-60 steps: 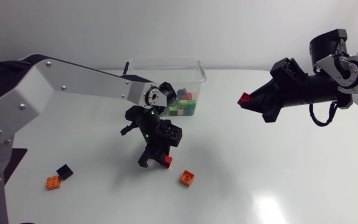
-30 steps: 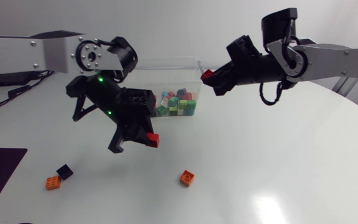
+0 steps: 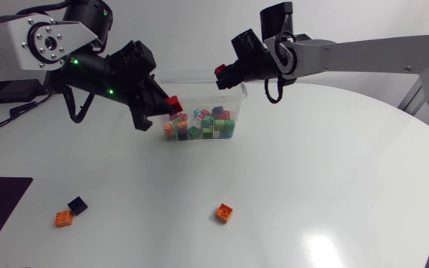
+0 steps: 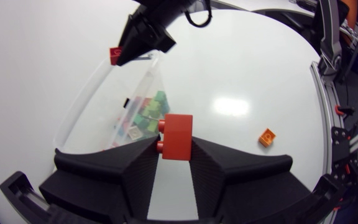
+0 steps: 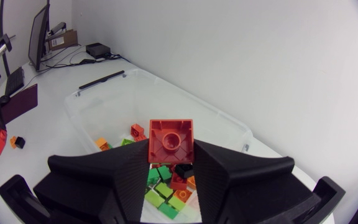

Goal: Place the duplo bricks in the container

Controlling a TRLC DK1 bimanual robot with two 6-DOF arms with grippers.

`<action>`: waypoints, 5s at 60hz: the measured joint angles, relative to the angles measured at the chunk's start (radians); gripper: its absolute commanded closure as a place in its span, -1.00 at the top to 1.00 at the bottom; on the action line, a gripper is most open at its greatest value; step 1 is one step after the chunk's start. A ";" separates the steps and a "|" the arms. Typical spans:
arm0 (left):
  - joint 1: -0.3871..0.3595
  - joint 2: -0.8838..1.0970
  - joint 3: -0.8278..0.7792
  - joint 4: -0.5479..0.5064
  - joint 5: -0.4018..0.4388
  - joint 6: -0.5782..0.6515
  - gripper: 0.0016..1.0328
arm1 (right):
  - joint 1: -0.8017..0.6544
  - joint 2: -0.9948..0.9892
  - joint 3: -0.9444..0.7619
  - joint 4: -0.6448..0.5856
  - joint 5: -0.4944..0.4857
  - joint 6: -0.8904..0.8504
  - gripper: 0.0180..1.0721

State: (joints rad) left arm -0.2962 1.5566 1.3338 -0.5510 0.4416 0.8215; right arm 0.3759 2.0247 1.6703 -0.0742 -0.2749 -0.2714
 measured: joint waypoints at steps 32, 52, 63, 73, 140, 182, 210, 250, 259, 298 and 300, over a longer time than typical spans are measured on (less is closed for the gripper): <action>0.052 0.107 0.066 0.346 -0.100 -0.320 -0.30 | 0.041 0.064 0.118 -0.142 0.066 0.003 0.90; 0.060 0.276 0.236 0.365 -0.137 -0.423 -0.29 | 0.052 -0.261 -0.196 -0.166 0.037 -0.021 0.90; 0.058 0.282 0.229 0.282 -0.137 -0.346 0.64 | 0.061 -0.357 -0.366 -0.185 0.016 -0.069 0.90; 0.067 0.267 0.190 0.087 -0.143 -0.204 0.84 | 0.077 -0.423 -0.507 -0.209 0.010 -0.109 0.90; 0.317 0.018 -0.272 -0.285 -0.325 0.127 0.87 | 0.403 -0.353 -0.741 -0.416 0.202 0.045 0.75; 0.425 0.120 -0.307 -0.233 -0.399 0.261 0.89 | 0.422 -0.269 -0.740 -0.345 0.232 0.055 -0.39; 0.437 0.173 -0.359 -0.149 -0.432 0.341 0.81 | 0.351 -0.612 -0.638 -0.498 0.219 0.032 -0.38; 0.396 0.208 -0.346 -0.220 -0.388 0.339 -0.36 | 0.185 -0.588 -0.482 -0.227 0.082 0.032 -0.38; 0.367 0.116 -0.311 -0.293 -0.349 0.338 -0.36 | 0.124 -0.482 -0.409 -0.144 0.058 0.033 -0.38; 0.168 0.011 0.053 -0.364 -0.209 0.153 -0.35 | 0.061 -0.001 -0.022 -0.056 0.093 0.032 0.78; 0.159 0.015 0.080 -0.362 -0.201 0.138 -0.35 | 0.061 0.005 -0.018 -0.056 0.098 0.032 0.86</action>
State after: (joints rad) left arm -0.1368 1.5719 1.4136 -0.9134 0.2409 0.9592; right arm 0.4366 2.0293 1.6524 -0.1303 -0.1768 -0.2398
